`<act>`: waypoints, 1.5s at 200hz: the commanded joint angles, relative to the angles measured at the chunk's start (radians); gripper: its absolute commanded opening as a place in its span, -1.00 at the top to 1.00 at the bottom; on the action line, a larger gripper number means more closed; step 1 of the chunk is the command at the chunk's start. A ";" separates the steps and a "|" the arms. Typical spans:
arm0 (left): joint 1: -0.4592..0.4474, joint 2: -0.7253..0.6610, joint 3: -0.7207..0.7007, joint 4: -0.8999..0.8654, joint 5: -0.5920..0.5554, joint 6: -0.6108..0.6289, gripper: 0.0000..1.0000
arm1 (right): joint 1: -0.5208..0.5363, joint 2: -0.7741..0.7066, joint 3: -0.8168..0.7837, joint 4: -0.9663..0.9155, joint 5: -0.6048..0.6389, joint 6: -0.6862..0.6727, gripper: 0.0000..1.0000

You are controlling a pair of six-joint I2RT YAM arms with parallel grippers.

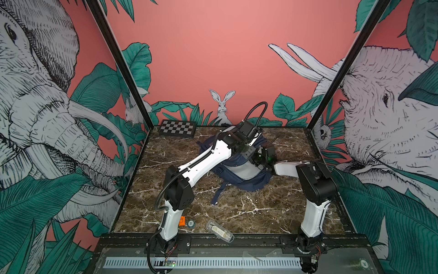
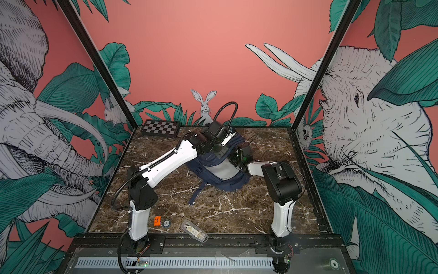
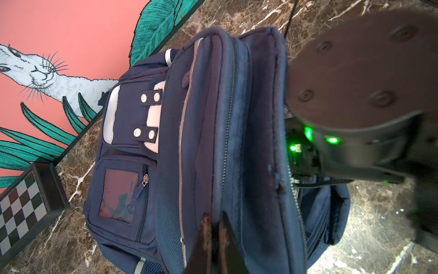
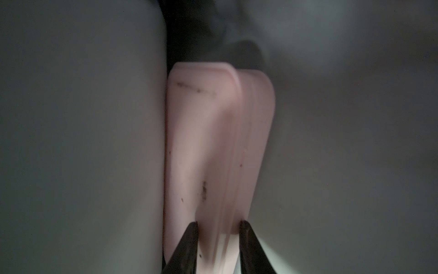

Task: Pack books, pencil case, and school supplies into a backpack
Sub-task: Place the pencil case in the student bag, then close the student bag at the top-center of the table, then rotate the student bag at the top-center of the table.

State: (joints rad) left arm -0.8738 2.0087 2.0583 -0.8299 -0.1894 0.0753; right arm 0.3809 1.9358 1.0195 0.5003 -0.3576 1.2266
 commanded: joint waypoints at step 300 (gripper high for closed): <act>0.475 -0.484 -0.992 0.517 0.273 -0.501 -0.05 | 0.416 -0.420 0.165 -0.869 0.338 -0.700 0.27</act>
State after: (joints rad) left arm -0.4473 1.5158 1.0939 -0.4297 -0.0528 -0.3195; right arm 0.7326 1.4315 1.0950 -0.3458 -0.0628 0.5598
